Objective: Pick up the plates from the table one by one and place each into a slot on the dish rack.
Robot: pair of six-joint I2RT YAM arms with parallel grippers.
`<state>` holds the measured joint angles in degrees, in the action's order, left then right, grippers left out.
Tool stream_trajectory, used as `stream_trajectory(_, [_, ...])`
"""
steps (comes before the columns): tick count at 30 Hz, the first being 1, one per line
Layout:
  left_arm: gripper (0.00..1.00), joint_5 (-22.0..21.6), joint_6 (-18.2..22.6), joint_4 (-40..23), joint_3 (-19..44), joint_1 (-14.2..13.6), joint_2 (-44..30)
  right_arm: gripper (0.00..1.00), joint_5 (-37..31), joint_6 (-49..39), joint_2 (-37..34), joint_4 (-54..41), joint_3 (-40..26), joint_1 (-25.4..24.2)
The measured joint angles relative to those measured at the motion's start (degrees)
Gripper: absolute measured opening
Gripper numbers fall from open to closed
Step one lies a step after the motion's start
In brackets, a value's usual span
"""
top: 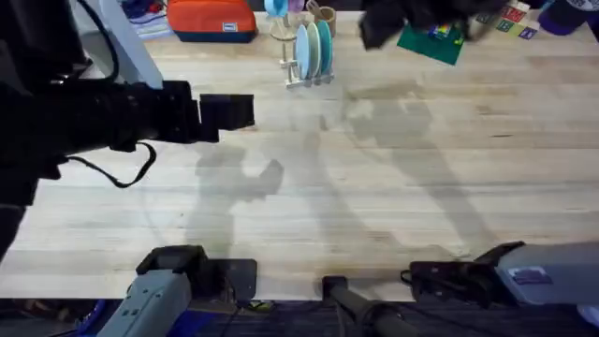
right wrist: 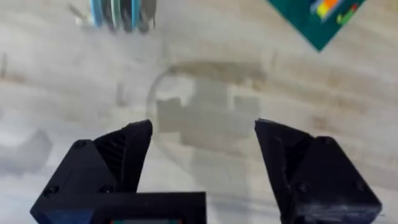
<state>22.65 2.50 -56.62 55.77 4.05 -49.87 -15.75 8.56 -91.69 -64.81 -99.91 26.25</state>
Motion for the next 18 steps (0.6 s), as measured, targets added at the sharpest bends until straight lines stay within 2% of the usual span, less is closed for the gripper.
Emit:
stream_trajectory(4, [0.995, 0.0, 0.0, 0.0, 0.0, 0.0, 0.0, 0.995, 2.7, 0.0, 9.5, -1.8, 9.2, -0.2])
stream_trajectory(8, [0.995, 0.0, 0.0, -0.3, 0.0, 0.0, 0.0, 0.995, 5.8, 0.0, 14.8, -4.7, 14.5, -0.2])
stream_trajectory(18, [0.995, 0.0, 0.0, -1.1, 0.0, 0.0, 0.0, 0.993, 8.0, 0.0, 16.3, -5.5, 15.3, -0.2])
